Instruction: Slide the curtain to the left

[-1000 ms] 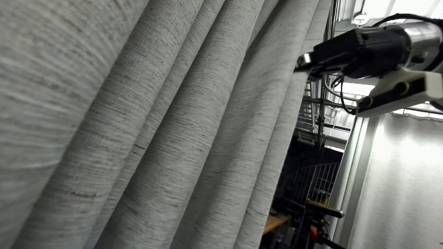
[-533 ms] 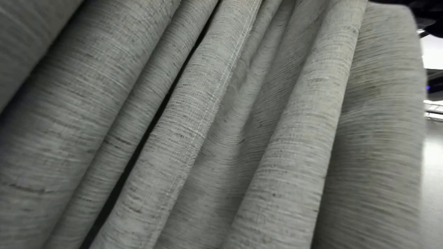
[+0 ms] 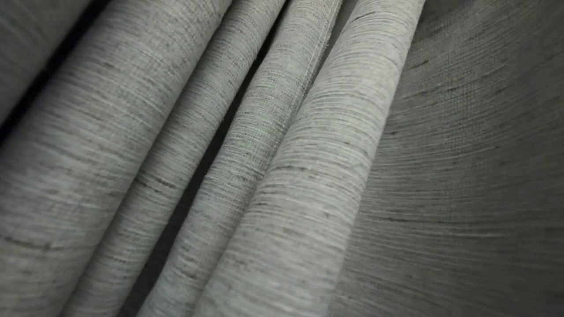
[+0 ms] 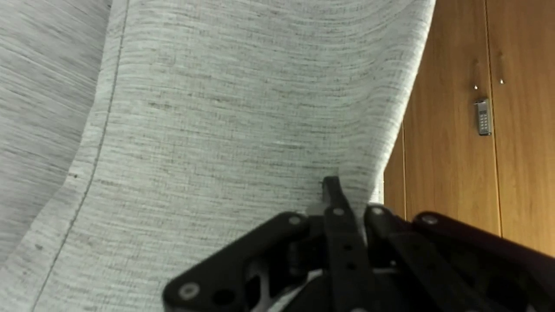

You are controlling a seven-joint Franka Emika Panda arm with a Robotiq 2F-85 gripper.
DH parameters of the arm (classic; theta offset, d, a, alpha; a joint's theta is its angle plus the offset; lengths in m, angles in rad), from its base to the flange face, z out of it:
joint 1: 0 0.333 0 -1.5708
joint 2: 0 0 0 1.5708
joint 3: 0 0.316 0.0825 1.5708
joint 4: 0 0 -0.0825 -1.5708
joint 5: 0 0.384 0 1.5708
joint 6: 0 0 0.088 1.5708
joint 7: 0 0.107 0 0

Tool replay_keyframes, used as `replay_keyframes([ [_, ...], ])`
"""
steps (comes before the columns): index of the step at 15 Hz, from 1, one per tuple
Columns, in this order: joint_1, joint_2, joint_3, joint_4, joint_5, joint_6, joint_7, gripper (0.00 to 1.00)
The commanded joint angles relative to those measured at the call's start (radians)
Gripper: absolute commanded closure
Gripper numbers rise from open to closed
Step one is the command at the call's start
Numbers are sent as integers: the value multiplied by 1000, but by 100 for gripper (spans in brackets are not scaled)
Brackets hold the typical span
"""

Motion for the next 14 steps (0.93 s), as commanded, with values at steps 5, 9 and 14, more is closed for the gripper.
replay_keyframes([
  [5,48,-77,130,-92,35,-80,132,100],
  [9,35,-95,154,-93,38,-79,165,100],
  [14,14,-112,178,-95,39,-80,195,100],
])
